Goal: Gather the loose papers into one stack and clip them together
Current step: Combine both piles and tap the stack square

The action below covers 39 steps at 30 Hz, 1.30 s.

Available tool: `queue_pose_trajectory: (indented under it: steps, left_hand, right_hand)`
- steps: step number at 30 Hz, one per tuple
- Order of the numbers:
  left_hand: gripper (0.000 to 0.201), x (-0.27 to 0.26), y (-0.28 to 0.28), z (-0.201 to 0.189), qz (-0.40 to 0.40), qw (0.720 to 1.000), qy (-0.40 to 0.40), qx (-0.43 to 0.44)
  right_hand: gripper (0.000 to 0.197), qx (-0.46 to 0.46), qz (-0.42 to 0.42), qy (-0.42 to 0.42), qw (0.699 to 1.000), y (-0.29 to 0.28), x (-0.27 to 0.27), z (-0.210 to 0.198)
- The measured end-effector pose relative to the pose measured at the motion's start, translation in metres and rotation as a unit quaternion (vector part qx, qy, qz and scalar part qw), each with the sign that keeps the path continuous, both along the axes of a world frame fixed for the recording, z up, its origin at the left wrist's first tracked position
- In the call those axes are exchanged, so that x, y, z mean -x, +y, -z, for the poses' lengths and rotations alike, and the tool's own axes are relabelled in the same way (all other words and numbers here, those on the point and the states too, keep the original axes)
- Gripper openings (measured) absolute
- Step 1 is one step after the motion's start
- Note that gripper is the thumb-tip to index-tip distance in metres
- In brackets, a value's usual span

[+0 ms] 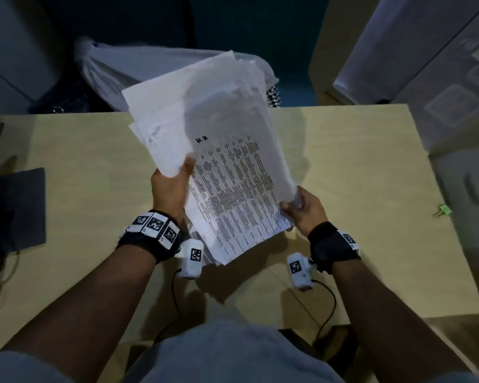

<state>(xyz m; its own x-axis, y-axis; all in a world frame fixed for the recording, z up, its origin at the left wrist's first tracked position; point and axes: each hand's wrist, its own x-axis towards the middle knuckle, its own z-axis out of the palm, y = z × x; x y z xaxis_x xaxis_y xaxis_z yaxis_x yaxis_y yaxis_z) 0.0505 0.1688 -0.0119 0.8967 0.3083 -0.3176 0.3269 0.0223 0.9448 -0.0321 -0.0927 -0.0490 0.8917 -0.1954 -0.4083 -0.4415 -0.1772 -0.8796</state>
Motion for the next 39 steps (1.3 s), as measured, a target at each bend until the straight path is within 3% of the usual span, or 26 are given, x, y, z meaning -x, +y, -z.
queue_pose_trajectory:
  steps: [2,5,9,12,16,21,25,27,30,35,39]
  left_hand:
    - [0.055,0.004,-0.004,0.001,0.035,0.999,0.026,0.032]
    - [0.045,0.022,-0.018,0.009,0.124,0.988,0.071,0.056]
    - [0.054,0.051,-0.038,0.025,0.204,0.972,0.104,0.048]
    - [0.038,0.064,-0.055,0.036,0.191,0.966,0.166,0.044]
    - [0.031,0.074,-0.071,0.059,0.178,0.949,0.254,0.047]
    - [0.035,0.075,-0.075,0.077,0.186,0.945,0.268,0.029]
    - [0.042,0.073,-0.07,0.092,0.203,0.944,0.256,-0.043]
    - [0.045,0.073,-0.068,0.101,0.209,0.945,0.241,-0.07]
    - [0.056,0.074,-0.073,0.094,0.219,0.936,0.224,-0.158]
    - [0.086,0.075,-0.085,0.082,0.17,0.931,0.186,-0.265]
    - [0.097,0.077,-0.09,0.079,0.174,0.912,0.19,-0.318]
  right_hand:
    - [0.034,0.005,0.005,0.003,1.0,-0.007,0.007,0.0]
    - [0.037,-0.003,0.017,0.003,1.0,-0.017,0.017,0.002]
    - [0.034,0.053,0.003,0.034,0.998,-0.032,0.032,0.005]
    - [0.034,0.081,-0.011,0.068,0.994,-0.045,0.044,0.009]
    - [0.009,0.17,-0.046,0.17,0.97,-0.056,0.047,0.021]
    - [0.023,0.226,-0.07,0.181,0.955,-0.057,0.048,0.044]
    - [0.048,0.209,-0.074,0.175,0.959,-0.066,0.055,0.048]
    - [0.042,0.224,-0.059,0.163,0.959,-0.082,0.059,0.048]
    - [0.028,0.253,0.043,0.156,0.954,-0.129,0.063,0.046]
    - [0.022,0.429,0.122,0.133,0.885,-0.241,0.074,0.029]
    - [0.035,0.474,0.163,0.152,0.852,-0.304,0.077,0.021]
